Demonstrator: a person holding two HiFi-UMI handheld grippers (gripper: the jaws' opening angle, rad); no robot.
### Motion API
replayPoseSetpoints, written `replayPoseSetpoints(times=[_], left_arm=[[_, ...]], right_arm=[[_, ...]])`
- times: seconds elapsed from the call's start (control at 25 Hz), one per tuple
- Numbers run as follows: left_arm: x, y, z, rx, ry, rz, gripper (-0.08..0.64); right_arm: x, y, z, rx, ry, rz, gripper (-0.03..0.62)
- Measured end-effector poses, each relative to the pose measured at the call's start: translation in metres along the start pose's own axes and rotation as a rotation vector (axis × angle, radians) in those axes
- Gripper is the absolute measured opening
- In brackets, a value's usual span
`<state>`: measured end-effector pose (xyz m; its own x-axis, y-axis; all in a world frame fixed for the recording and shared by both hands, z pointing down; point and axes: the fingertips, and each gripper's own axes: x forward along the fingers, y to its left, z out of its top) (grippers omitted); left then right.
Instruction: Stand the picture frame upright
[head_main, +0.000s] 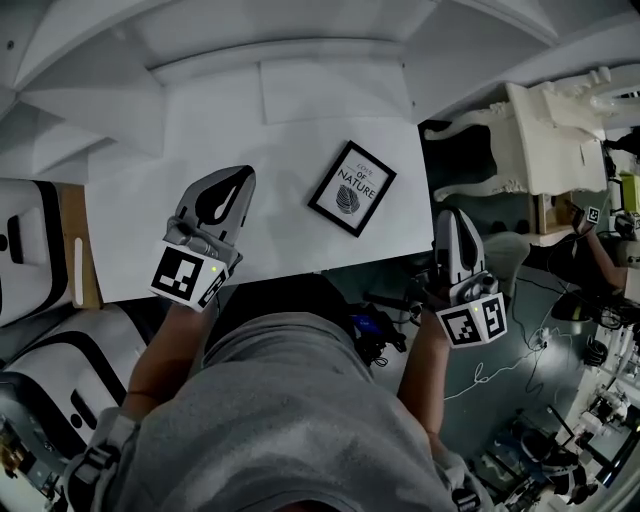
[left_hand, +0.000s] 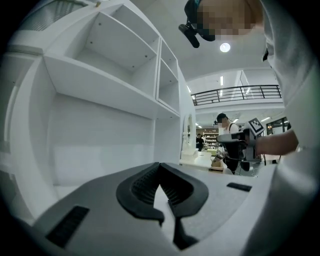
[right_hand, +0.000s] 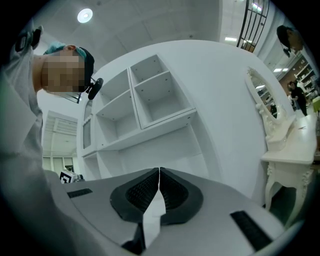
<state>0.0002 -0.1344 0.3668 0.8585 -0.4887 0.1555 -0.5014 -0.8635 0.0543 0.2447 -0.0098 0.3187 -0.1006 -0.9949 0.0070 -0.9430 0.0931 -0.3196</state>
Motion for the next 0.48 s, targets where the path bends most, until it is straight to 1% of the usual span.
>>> replayPoseSetpoints(times=[0.16,0.28,0.48], left_arm=[[0.003,0.016,-0.004,0.005,0.004,0.0,0.006],[0.003,0.024,-0.006,-0.003,0.006,0.01,0.006],[0.011,0.024,-0.012,-0.009,0.018,0.019,0.008]], right_arm=[[0.013,-0.005,0.002,-0.01,-0.008,-0.02,0.028],[0.018,-0.011,-0.002,-0.003,0.01,-0.026,0.028],[0.029,-0.016,-0.008,-0.005,0.034,-0.002,0.028]])
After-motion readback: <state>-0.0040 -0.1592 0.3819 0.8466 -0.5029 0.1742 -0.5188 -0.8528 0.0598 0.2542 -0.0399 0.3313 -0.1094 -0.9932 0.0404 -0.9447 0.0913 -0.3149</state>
